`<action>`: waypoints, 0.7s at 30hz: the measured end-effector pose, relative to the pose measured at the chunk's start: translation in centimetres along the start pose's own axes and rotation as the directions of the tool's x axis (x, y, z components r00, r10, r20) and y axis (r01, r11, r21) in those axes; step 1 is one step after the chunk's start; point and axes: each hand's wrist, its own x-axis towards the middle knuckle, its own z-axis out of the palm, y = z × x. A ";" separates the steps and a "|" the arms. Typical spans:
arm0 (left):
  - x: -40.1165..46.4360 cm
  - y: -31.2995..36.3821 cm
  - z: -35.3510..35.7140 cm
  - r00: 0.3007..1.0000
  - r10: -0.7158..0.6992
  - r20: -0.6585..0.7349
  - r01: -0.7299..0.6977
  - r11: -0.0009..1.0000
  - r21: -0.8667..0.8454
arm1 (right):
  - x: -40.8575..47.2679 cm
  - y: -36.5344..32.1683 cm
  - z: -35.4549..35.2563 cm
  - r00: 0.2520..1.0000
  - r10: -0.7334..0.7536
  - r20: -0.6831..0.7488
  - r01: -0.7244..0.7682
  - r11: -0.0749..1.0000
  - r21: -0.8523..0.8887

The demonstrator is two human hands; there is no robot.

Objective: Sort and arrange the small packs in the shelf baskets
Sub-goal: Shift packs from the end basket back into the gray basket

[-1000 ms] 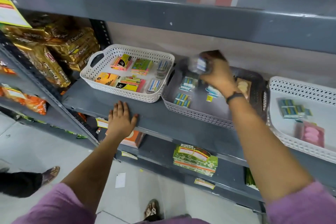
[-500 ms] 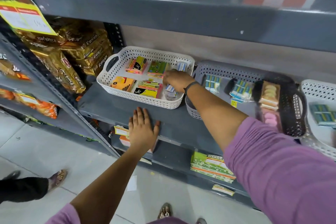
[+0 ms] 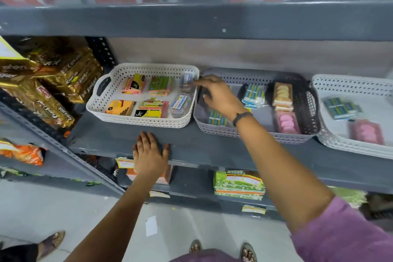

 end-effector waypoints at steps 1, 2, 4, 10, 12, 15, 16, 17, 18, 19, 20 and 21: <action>-0.1 0.2 -0.4 1.000 0.020 0.011 -0.020 1.000 0.003 | -1.7 0.8 -1.2 0.998 0.059 -0.018 -0.059 0.998 0.016; -0.2 0.3 -0.6 0.998 0.054 0.020 -0.054 0.998 0.010 | -3.5 1.7 -2.4 0.994 0.109 -0.029 -0.108 0.994 0.026; -0.9 1.0 -0.8 0.988 0.154 0.031 -0.155 0.987 0.041 | -7.1 3.5 -4.5 0.979 0.188 -0.074 -0.183 0.980 0.071; -6.5 9.5 1.4 0.843 0.537 0.044 -0.536 0.844 -0.028 | -16.4 10.1 -9.9 0.891 0.421 -0.168 -0.404 0.906 0.128; -7.8 12.9 2.4 0.816 0.575 0.058 -0.574 0.818 -0.036 | -18.8 12.7 -12.0 0.867 0.446 -0.221 -0.429 0.895 0.125; -8.1 15.3 3.1 0.848 0.530 0.002 -0.529 0.847 -0.061 | -21.1 16.1 -14.3 0.807 0.513 -0.293 -0.517 0.853 0.070; -8.1 15.6 3.3 0.859 0.512 -0.013 -0.512 0.857 -0.058 | -21.7 17.2 -14.8 0.777 0.540 -0.322 -0.559 0.828 0.039; -8.1 15.8 3.4 0.864 0.503 -0.027 -0.503 0.863 -0.047 | -22.2 18.5 -15.3 0.743 0.576 -0.342 -0.610 0.793 0.010; -8.1 15.9 3.6 0.865 0.500 -0.037 -0.501 0.865 -0.034 | -22.5 19.6 -15.7 0.703 0.622 -0.345 -0.666 0.745 -0.015; -8.1 15.8 3.7 0.865 0.500 -0.044 -0.501 0.866 -0.016 | -22.7 20.8 -15.9 0.659 0.678 -0.326 -0.725 0.688 -0.034; -8.1 16.0 3.9 0.867 0.497 -0.038 -0.498 0.867 -0.003 | -22.9 22.0 -16.1 0.612 0.737 -0.286 -0.779 0.624 -0.059; -8.1 15.9 3.9 0.869 0.494 -0.037 -0.494 0.870 0.013 | -22.9 23.0 -16.1 0.569 0.789 -0.232 -0.820 0.567 -0.083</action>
